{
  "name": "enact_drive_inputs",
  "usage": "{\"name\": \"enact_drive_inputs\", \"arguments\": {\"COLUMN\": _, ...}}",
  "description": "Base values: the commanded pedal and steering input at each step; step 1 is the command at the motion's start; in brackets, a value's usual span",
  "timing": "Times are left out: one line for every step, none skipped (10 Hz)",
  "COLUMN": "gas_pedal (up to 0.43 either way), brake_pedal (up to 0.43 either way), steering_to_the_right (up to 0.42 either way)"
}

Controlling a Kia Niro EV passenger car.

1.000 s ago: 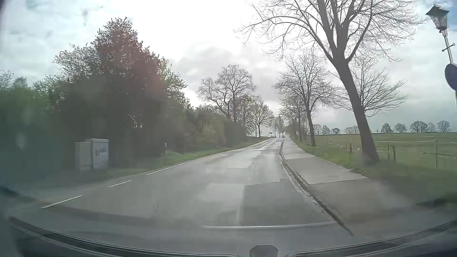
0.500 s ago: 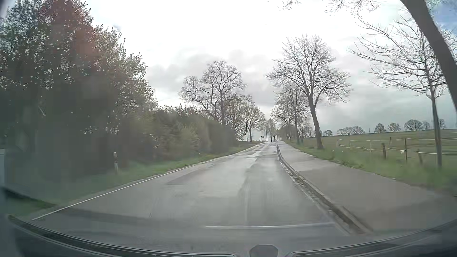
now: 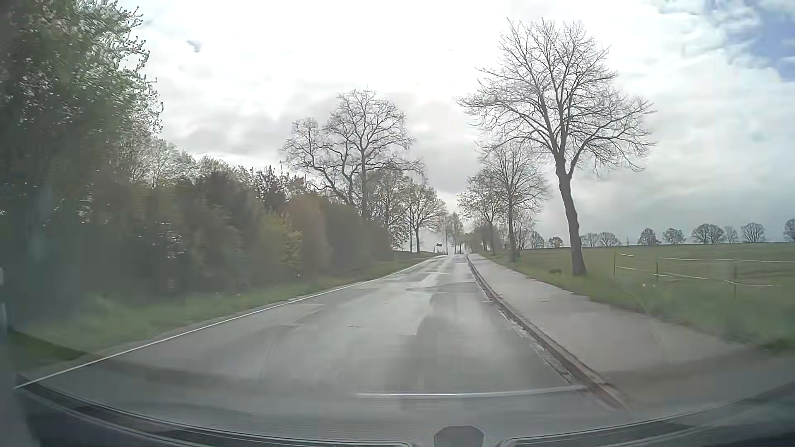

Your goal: Follow the waypoints while adhering to traffic rules and regulations

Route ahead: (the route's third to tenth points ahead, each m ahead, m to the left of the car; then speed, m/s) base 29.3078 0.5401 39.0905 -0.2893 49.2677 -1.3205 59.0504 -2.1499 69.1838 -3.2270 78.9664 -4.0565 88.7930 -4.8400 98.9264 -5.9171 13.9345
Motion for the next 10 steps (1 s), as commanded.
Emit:
{"name": "enact_drive_inputs", "arguments": {"gas_pedal": 0.220, "brake_pedal": 0.000, "steering_to_the_right": 0.026}}
{"name": "enact_drive_inputs", "arguments": {"gas_pedal": 0.220, "brake_pedal": 0.006, "steering_to_the_right": 0.025}}
{"name": "enact_drive_inputs", "arguments": {"gas_pedal": 0.220, "brake_pedal": 0.000, "steering_to_the_right": 0.023}}
{"name": "enact_drive_inputs", "arguments": {"gas_pedal": 0.220, "brake_pedal": 0.000, "steering_to_the_right": 0.019}}
{"name": "enact_drive_inputs", "arguments": {"gas_pedal": 0.220, "brake_pedal": 0.000, "steering_to_the_right": 0.016}}
{"name": "enact_drive_inputs", "arguments": {"gas_pedal": 0.220, "brake_pedal": 0.000, "steering_to_the_right": 0.016}}
{"name": "enact_drive_inputs", "arguments": {"gas_pedal": 0.220, "brake_pedal": 0.000, "steering_to_the_right": 0.016}}
{"name": "enact_drive_inputs", "arguments": {"gas_pedal": 0.220, "brake_pedal": 0.000, "steering_to_the_right": 0.016}}
{"name": "enact_drive_inputs", "arguments": {"gas_pedal": 0.220, "brake_pedal": 0.000, "steering_to_the_right": 0.016}}
{"name": "enact_drive_inputs", "arguments": {"gas_pedal": 0.220, "brake_pedal": 0.000, "steering_to_the_right": 0.014}}
